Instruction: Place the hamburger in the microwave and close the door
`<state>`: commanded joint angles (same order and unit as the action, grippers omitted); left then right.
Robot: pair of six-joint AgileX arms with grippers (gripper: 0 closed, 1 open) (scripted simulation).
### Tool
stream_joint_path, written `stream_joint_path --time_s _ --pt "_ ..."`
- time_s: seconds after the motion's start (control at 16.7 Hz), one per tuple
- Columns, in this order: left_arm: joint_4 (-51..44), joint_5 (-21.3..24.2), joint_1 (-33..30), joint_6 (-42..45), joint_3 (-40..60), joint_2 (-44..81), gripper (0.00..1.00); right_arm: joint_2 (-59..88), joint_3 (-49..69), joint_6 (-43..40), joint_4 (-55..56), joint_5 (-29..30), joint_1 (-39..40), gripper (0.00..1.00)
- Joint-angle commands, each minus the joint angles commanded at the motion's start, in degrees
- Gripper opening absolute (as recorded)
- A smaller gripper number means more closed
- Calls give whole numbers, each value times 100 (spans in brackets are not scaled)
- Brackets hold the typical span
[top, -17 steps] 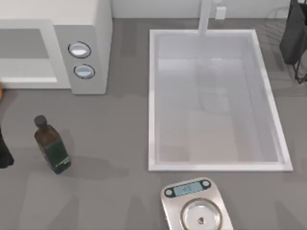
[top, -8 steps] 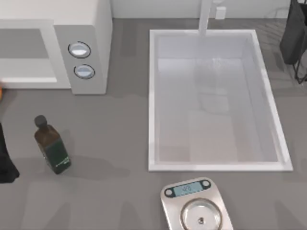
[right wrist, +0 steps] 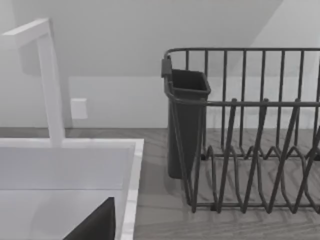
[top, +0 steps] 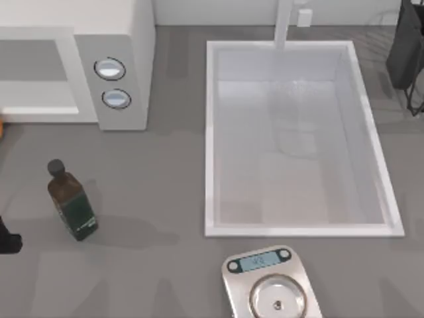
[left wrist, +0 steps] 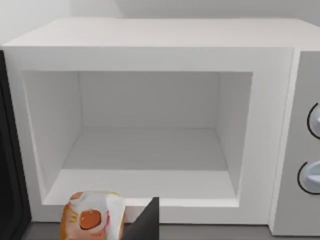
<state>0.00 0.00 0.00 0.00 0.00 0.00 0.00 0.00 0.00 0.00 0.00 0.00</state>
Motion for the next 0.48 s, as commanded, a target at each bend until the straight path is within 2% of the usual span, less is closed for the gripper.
stream_joint_path --time_s 0.42,0.48 --pt "0 0 0 0 0 0 2 0 0 0 0 0 0 100" --pt "0 0 0 0 0 0 0 0 0 0 0 0 0 100"
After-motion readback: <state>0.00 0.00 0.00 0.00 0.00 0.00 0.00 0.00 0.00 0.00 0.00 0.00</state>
